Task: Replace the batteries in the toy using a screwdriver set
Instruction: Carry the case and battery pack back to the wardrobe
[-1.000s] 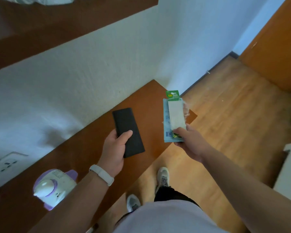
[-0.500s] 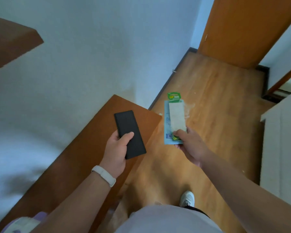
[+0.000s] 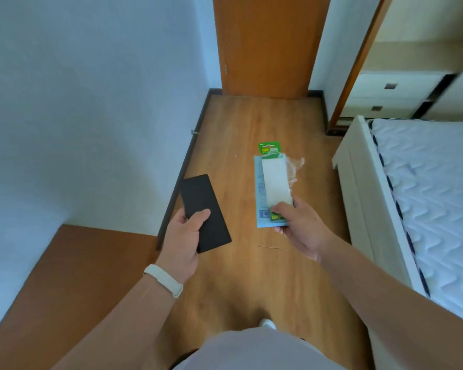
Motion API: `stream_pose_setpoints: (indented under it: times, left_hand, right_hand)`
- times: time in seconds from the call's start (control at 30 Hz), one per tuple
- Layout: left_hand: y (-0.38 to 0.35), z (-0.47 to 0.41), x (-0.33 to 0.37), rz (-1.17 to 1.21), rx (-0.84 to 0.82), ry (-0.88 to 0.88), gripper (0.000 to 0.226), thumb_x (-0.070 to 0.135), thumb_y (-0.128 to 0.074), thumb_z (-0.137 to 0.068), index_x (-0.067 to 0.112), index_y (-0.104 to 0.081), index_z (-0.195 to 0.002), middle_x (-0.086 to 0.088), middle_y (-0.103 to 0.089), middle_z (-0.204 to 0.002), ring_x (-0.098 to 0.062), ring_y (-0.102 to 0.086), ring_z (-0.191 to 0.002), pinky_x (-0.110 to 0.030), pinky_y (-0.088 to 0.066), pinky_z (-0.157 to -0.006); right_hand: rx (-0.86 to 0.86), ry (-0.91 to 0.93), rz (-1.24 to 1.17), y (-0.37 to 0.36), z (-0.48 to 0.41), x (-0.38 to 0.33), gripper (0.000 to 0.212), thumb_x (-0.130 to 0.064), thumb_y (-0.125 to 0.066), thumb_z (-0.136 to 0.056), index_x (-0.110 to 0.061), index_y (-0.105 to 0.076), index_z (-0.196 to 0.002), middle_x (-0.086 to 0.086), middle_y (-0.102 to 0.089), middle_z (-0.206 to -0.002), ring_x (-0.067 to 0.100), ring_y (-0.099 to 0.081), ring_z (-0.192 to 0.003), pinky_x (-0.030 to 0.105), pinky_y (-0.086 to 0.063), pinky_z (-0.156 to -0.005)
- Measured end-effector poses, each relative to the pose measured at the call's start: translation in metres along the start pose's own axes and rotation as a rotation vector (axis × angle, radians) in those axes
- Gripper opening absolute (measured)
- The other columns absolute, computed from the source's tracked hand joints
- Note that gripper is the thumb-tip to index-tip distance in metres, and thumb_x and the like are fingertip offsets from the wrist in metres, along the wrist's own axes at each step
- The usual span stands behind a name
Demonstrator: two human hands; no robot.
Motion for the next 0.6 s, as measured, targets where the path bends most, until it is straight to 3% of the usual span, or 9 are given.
stream_pose_setpoints:
  times: [0.3, 0.43, 0.6]
  left_hand:
    - [-0.084, -0.073, 0.014, -0.107, -0.164, 0.043, 0.026, 0.018, -0.069, -0.094, 0.022, -0.067, -0.12, -0.003, -0.077, -0.106, -0.021, -0.074, -0.097, -0.038, -0.061, -0.076]
    - [-0.101, -0.125, 0.022, -0.119, -0.206, 0.076, 0.021, 0.016, -0.068, -0.094, 0.02, -0.069, -0.115, -0.004, -0.077, -0.103, -0.018, -0.076, -0.09, -0.031, -0.06, -0.068]
    - [-0.115, -0.206, 0.044, -0.126, -0.287, 0.12, 0.022, 0.018, -0.068, -0.095, 0.024, -0.07, -0.116, -0.002, -0.078, -0.104, -0.018, -0.076, -0.092, -0.032, -0.061, -0.07]
  right_hand:
    - [0.146, 0.029, -0.071, 0.066, -0.034, -0.032, 0.039, -0.028, -0.065, -0.083, -0.015, -0.058, -0.119, 0.009, -0.07, -0.11, 0.016, -0.066, -0.091, 0.028, -0.049, -0.068]
    - [0.221, 0.016, -0.074, 0.066, -0.07, -0.041, 0.049, -0.034, -0.067, -0.076, -0.015, -0.057, -0.12, 0.01, -0.069, -0.112, 0.018, -0.067, -0.094, 0.027, -0.05, -0.065]
    - [0.343, 0.01, -0.061, 0.055, -0.134, -0.066, 0.059, -0.044, -0.072, -0.063, -0.017, -0.057, -0.114, 0.012, -0.069, -0.112, 0.022, -0.067, -0.094, 0.031, -0.049, -0.064]
Point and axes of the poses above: each hand's wrist, its own z-axis away from the middle knuckle, its own y-axis out of the back of the hand, x = y × z, the point moved 2 cm from there along -z, towards the middle knuckle
